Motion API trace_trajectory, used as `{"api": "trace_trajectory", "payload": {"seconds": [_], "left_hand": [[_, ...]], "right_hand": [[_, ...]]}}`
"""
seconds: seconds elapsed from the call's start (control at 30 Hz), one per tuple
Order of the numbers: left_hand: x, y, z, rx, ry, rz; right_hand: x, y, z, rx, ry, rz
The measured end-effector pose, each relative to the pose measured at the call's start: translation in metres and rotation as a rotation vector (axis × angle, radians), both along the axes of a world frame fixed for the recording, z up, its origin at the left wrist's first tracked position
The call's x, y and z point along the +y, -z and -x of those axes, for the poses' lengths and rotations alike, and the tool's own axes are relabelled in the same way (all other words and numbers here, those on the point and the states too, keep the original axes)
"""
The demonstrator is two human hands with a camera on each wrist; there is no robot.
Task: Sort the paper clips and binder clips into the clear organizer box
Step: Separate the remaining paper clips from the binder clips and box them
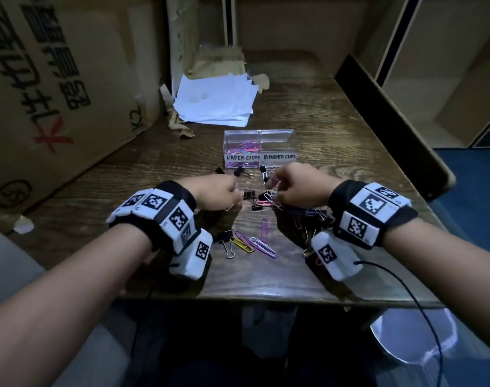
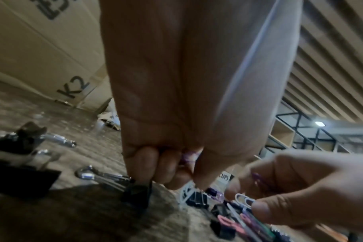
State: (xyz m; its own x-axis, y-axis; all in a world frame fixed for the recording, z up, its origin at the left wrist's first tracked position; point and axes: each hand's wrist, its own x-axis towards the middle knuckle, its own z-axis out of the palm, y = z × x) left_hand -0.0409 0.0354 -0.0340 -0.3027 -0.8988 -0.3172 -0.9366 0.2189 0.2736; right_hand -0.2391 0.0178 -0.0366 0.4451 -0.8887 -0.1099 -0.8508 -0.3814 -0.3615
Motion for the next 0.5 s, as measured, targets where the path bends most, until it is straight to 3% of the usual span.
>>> {"api": "trace_trajectory", "payload": {"seconds": [0.23, 0.4, 0.5], "left_hand": [[0.008, -0.006, -0.004, 0.432, -0.171, -0.107], [0.005, -0.006, 0.002, 0.571, -0.272, -0.161], [-0.007, -0.015, 0.004, 0.717, -0.369, -0.100]], "right_hand": [[-0.002, -0.003, 0.004, -0.343, 0.126, -0.214], [-0.003, -0.004, 0.006, -0.192, 0.089, -0.129], [-0.007, -0.011, 0.001, -0.319, 0.102, -0.221]]}}
